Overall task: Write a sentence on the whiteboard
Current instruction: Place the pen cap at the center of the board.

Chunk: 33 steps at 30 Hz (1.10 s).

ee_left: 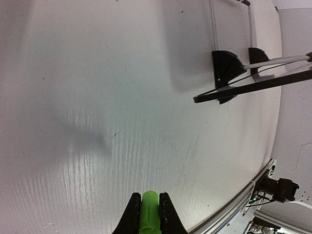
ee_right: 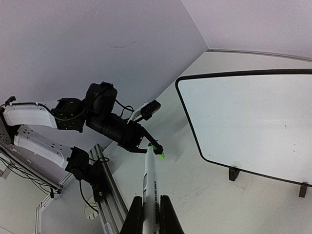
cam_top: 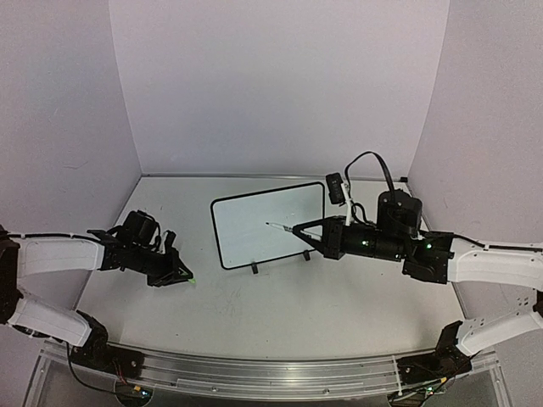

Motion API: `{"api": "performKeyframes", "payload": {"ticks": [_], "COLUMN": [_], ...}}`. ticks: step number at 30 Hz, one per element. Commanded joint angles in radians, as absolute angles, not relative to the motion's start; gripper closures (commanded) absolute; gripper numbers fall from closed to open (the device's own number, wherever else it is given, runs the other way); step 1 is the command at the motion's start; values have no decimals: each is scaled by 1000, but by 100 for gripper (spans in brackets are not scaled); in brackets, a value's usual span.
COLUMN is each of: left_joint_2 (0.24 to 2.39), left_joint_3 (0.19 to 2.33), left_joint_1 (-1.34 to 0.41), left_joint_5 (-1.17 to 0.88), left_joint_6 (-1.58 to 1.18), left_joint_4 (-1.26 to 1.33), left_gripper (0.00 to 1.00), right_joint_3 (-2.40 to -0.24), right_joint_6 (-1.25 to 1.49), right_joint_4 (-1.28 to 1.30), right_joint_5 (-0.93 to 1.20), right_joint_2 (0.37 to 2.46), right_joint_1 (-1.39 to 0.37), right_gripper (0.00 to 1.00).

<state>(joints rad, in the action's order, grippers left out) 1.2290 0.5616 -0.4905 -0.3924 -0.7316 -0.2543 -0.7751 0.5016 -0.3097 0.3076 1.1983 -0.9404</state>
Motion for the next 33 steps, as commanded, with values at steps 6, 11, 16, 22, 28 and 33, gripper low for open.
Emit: {"api": "performKeyframes", "payload": {"ticks": [6, 11, 16, 22, 28, 33], "left_joint_2": [1416, 1451, 1456, 1461, 1445, 1391], "left_joint_3": [629, 635, 633, 635, 639, 678], "left_joint_1": [-523, -526, -526, -526, -526, -525], "left_joint_5": [-432, -437, -434, -422, -404, -368], "left_joint_6": [-682, -675, -674, -667, -669, -645], "left_joint_4": [-195, -189, -186, -189, -195, -266], "left_gripper": [97, 88, 79, 73, 61, 44], "right_joint_3": [-862, -870, -873, -879, -878, -880], "right_joint_6": [445, 443, 438, 432, 427, 427], "right_joint_4": [-288, -281, -272, -260, -244, -244], "right_joint_5": [228, 216, 201, 191, 173, 190], "right_joint_2": [1263, 1280, 1281, 1280, 1267, 1250], "right_joint_1": [-989, -1001, -1008, -1015, -1025, -1027], "right_gripper": [100, 100, 100, 100, 100, 100]}}
